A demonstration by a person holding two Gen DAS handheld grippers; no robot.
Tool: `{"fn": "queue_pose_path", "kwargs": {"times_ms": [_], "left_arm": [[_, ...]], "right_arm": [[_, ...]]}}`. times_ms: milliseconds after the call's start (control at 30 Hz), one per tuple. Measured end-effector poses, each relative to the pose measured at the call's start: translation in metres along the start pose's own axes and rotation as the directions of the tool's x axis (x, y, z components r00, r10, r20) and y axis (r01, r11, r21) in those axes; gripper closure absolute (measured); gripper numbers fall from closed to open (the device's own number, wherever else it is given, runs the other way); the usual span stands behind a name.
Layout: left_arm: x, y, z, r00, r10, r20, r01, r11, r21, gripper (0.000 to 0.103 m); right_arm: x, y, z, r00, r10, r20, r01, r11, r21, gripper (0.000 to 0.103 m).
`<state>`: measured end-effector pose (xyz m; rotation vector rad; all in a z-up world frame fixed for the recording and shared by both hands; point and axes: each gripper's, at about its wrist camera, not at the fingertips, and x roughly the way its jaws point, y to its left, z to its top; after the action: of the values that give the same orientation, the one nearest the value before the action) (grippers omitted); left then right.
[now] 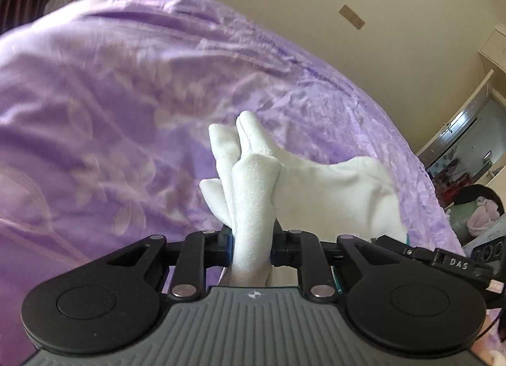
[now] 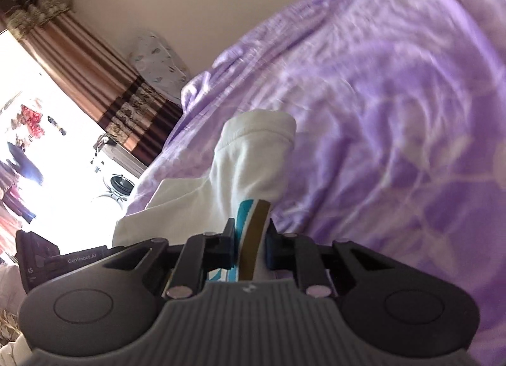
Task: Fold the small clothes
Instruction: 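Grasp the bundle end with the left gripper while the right gripper grasps beside it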
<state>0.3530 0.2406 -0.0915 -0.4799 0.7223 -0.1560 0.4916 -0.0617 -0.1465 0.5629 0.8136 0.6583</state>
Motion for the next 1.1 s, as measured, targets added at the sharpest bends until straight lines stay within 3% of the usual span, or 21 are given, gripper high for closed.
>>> {"fn": "queue_pose_path", "kwargs": {"times_ms": [300, 533, 833, 1100], "left_arm": [[-0.064, -0.066, -0.006, 0.994, 0.060, 0.087, -0.071, 0.988, 0.137, 0.082], [-0.125, -0.113, -0.021, 0.986, 0.039, 0.161, -0.073, 0.975, 0.209, 0.082], [-0.200, -0.152, -0.048, 0.974, -0.033, 0.224, -0.012, 0.981, 0.196, 0.082], [-0.206, -0.151, -0.076, 0.979, -0.070, 0.191, 0.044, 0.989, 0.139, 0.081]], "right_arm": [[-0.072, 0.049, -0.010, 0.995, 0.035, 0.093, -0.027, 0.996, -0.084, 0.091], [-0.139, 0.080, -0.028, 0.982, 0.073, 0.173, -0.053, 0.992, -0.116, 0.092], [-0.231, 0.117, -0.050, 0.952, 0.135, 0.276, -0.093, 0.983, -0.159, 0.092], [-0.278, 0.114, -0.077, 0.956, 0.132, 0.263, -0.100, 0.986, -0.130, 0.092]]}}
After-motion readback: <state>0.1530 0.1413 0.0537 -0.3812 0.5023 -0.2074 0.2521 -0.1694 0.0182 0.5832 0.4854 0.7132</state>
